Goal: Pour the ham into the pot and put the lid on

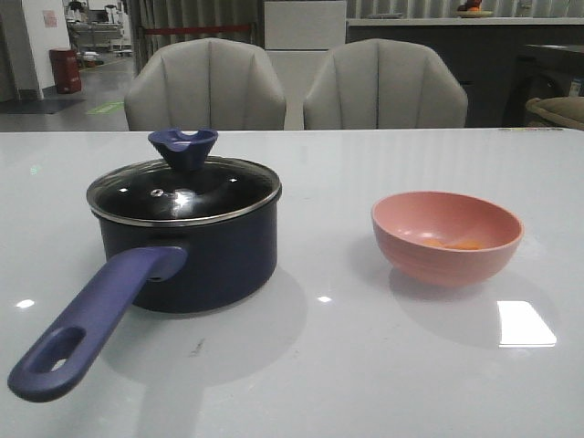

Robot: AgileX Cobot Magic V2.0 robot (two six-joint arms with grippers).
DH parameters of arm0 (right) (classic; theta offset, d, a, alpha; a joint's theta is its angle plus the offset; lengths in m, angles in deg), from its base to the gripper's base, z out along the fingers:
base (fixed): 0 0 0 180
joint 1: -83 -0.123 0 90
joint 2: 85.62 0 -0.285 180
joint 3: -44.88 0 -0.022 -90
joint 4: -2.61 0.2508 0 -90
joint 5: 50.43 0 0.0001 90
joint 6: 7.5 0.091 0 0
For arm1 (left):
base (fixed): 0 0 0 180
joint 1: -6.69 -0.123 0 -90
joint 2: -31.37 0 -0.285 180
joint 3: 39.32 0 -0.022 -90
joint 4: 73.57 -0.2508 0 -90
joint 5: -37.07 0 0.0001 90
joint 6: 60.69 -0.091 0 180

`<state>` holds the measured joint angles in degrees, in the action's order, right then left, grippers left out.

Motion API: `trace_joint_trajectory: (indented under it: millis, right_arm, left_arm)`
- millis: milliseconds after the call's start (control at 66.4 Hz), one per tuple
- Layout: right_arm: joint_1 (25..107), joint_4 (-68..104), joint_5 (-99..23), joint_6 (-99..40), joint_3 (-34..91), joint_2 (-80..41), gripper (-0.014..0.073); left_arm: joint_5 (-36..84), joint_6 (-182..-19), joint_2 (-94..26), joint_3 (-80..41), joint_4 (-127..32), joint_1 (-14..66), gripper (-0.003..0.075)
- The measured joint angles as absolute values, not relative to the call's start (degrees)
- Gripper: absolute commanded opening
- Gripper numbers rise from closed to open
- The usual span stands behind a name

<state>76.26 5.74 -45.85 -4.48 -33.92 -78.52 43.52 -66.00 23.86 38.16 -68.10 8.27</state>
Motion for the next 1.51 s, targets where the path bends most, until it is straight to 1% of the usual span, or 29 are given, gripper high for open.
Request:
trace_joint_trajectory:
  millis: [90,196,392,542,618,708,919,994,1039,1145,1160,1190,1250,1310,1506]
  right_arm:
    - [76.3,5.7,-45.9,-4.5,-33.9,-78.5,0.0142]
    - [76.3,5.7,-45.9,-4.5,-33.9,-78.5,0.0142]
    - [76.3,5.7,-45.9,-4.5,-33.9,-78.5,0.0142]
    - [76.3,5.7,-45.9,-4.5,-33.9,-78.5,0.0142]
    - [76.3,5.7,-45.9,-4.5,-33.9,-78.5,0.0142]
    - [76.3,5.7,-45.9,-4.5,-33.9,-78.5,0.0142]
    - [76.3,5.7,-45.9,-4.5,-33.9,-78.5,0.0142]
    - [76.3,5.7,-45.9,-4.5,-33.9,-78.5,0.0142]
    - [76.3,5.7,-45.9,-4.5,-33.9,-78.5,0.0142]
    - [76.3,5.7,-45.9,-4.5,-33.9,-78.5,0.0142]
    - [76.3,5.7,-45.9,-4.5,-33.9,-78.5,0.0142]
    - [76.3,5.7,-45.9,-4.5,-33.9,-78.5,0.0142]
    - [76.3,5.7,-45.9,-4.5,-33.9,-78.5,0.0142]
    - [76.3,5.7,-45.9,-4.5,-33.9,-78.5,0.0142]
    - [76.3,5.7,-45.9,-4.5,-33.9,-78.5,0.0142]
  left_arm:
    - [47.3,-66.0,23.9,38.2,-68.1,8.3,0.0112]
    - [46.4,-66.0,23.9,37.2,-67.9,8.3,0.0112]
    - [34.9,-66.0,23.2,27.7,-67.9,8.3,0.0112]
    - [22.5,-66.0,19.3,20.6,-66.3,8.3,0.0112]
    - [18.1,-66.0,17.8,18.9,-63.8,8.3,0.0112]
    - [15.6,-66.0,17.0,18.4,-61.2,8.3,0.0112]
    - [14.3,-66.0,16.8,18.4,-60.1,8.3,0.0123]
    - [13.8,-66.0,16.7,18.5,-60.1,8.3,0.0162]
    - [13.6,-66.0,16.7,18.5,-60.1,8.3,0.0214]
    - [13.0,-66.0,16.7,18.5,-60.1,8.3,0.0383]
    - [12.9,-66.0,16.7,18.5,-60.1,8.3,0.0422]
    - [12.7,-66.0,16.7,18.5,-60.1,8.3,0.0473]
    - [12.1,-66.0,16.7,18.5,-60.1,8.3,0.0559]
    - [11.9,-66.0,16.7,18.5,-60.1,8.3,0.0587]
    - [12.2,-66.0,16.7,19.1,-59.7,8.3,0.0585]
